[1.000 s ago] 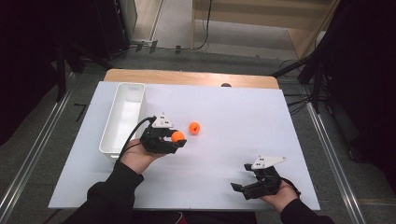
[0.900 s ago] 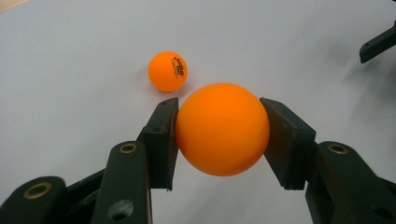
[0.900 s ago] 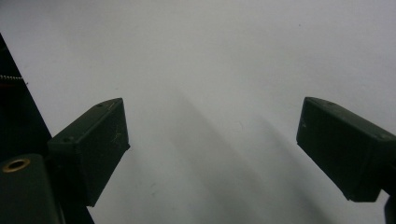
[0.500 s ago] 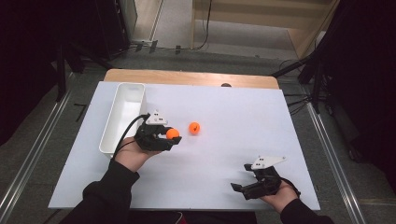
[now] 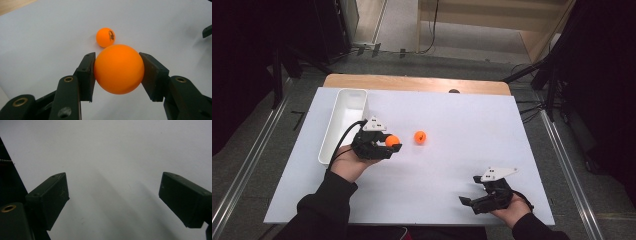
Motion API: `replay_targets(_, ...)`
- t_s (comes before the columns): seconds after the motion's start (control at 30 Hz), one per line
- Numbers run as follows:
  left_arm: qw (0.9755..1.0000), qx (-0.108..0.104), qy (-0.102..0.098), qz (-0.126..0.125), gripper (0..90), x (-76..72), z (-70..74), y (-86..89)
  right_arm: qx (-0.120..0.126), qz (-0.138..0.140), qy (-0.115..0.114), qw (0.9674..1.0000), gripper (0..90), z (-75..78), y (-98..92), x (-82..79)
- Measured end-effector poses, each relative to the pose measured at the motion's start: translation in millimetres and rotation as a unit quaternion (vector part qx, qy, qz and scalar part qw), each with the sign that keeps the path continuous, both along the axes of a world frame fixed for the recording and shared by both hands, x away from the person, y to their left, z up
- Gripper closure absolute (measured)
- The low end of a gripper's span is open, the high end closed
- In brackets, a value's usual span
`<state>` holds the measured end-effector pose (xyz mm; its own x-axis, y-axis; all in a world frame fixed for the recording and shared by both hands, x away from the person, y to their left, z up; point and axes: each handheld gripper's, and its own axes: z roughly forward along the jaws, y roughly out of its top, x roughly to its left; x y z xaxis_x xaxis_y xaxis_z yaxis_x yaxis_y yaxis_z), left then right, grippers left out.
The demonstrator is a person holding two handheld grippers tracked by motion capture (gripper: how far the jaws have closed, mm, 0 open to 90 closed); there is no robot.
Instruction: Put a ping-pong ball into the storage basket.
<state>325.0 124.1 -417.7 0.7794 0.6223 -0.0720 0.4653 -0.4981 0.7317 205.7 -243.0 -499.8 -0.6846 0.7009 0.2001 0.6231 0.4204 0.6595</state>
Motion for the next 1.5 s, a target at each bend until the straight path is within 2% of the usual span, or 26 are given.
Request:
replay_targets(0.77,0.9997,0.005,-0.004,0.024,50.1,7.0,6.1,18.3,-0.003,0.003,-0.001,1.0,7.8,-0.6,0.5,0.4)
replay_targets(0.93,0.9994,0.014,-0.008,0.03,50.1,8.2,7.4,21.4,-0.003,0.003,-0.002,1.0,7.8,-0.7,0.5,0.5)
replay_targets(1.5,0.9987,0.007,-0.007,0.05,50.1,13.9,13.7,37.6,-0.004,0.003,-0.001,1.0,7.8,-0.7,0.6,0.5)
